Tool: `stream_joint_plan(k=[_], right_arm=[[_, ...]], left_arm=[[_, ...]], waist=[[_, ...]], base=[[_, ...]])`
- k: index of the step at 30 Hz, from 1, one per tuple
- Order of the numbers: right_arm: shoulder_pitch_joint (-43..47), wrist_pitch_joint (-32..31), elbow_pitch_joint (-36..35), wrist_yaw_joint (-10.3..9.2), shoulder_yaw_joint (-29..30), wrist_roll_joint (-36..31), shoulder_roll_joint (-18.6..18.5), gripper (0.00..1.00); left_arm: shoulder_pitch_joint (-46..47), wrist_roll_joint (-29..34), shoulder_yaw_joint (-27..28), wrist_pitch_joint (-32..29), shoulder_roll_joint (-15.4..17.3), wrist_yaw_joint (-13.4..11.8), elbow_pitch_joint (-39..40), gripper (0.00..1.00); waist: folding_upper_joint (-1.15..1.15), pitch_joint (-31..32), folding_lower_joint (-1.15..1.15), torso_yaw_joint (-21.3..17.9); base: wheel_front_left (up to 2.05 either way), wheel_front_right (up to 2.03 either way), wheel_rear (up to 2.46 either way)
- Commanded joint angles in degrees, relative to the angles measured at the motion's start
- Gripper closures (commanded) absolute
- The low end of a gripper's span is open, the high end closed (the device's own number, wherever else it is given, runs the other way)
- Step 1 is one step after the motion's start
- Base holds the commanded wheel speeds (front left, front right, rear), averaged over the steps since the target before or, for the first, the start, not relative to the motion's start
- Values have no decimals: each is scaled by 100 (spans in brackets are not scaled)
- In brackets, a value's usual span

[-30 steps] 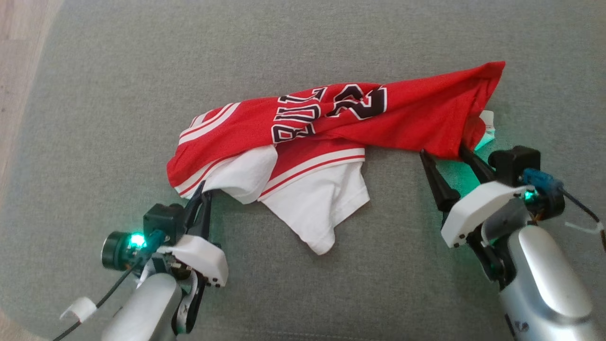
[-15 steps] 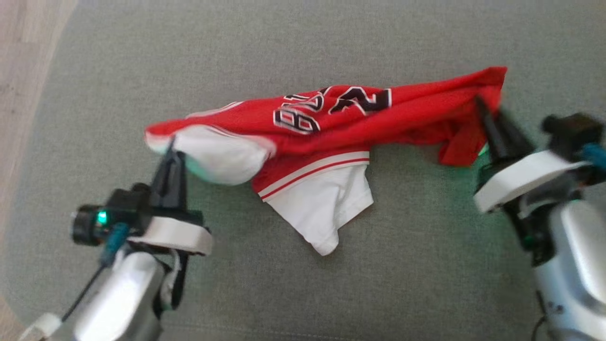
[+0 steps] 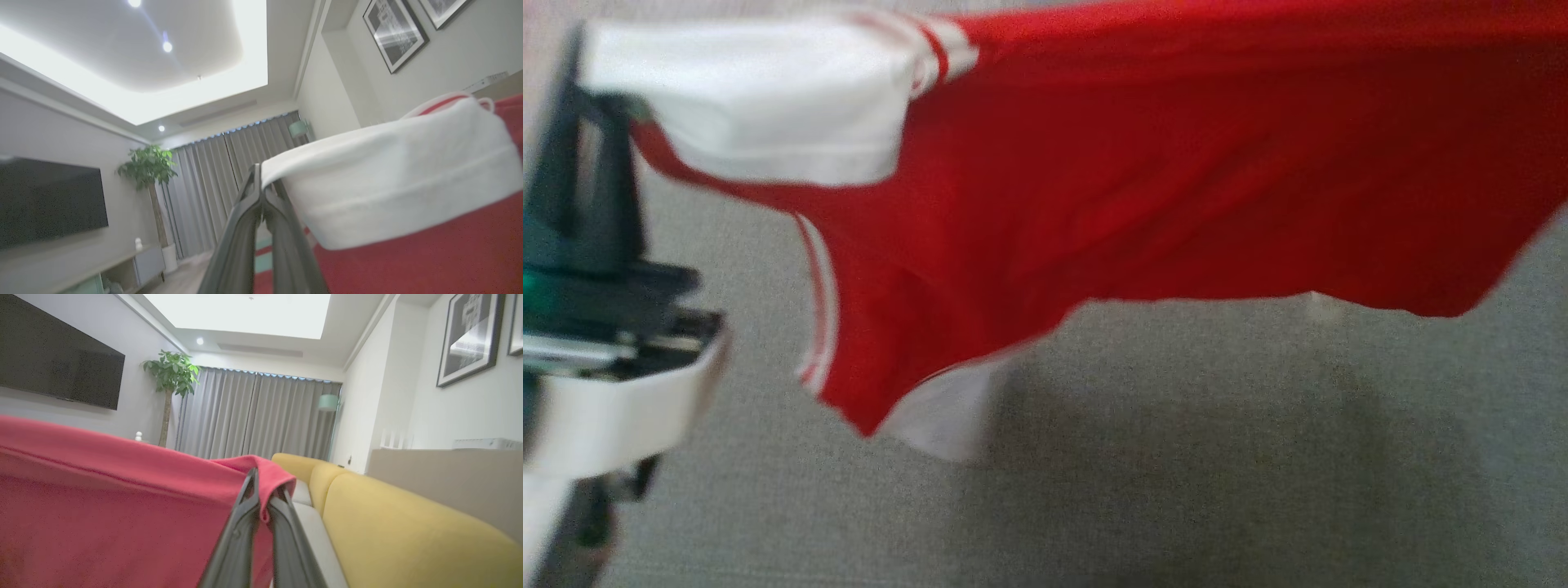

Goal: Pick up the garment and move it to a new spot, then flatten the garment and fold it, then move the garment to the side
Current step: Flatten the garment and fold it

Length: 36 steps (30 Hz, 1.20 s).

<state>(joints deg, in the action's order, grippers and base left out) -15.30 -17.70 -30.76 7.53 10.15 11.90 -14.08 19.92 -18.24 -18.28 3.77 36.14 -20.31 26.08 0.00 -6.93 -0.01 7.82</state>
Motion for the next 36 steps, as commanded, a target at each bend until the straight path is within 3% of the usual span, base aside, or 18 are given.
stream_joint_plan(k=[1,7,12,20,29,36], right_arm=[[-99,-127,-281,-4,28,-13,-158,100],[-456,-621,-983,-4,448,104,-230,100],[-791,-771,-529,-4,341,414,-137,100],[-2174,-302,1823,-4,-167,806,17,100],[-4390,685,4470,-4,-845,749,334,100],[-4555,1044,6659,-4,-1429,822,740,100]], left_arm=[[459,80,404,-82,310,-77,282,100],[1053,90,736,-744,707,-45,1024,100],[1459,-291,510,-955,434,101,700,100],[2616,-1202,135,-487,-576,763,-1943,100],[4493,-1725,318,491,-1477,1431,-5029,100],[4403,-2069,257,709,-2141,1712,-7332,100]], waist=[[0,85,1,-24],[0,98,1,-141],[0,-98,1,-249],[0,-530,1,-429],[0,-654,1,-597],[0,-710,1,-593]], base=[[0,0,0],[0,0,0],[0,0,0],[0,0,0],[0,0,0],[0,0,0]])
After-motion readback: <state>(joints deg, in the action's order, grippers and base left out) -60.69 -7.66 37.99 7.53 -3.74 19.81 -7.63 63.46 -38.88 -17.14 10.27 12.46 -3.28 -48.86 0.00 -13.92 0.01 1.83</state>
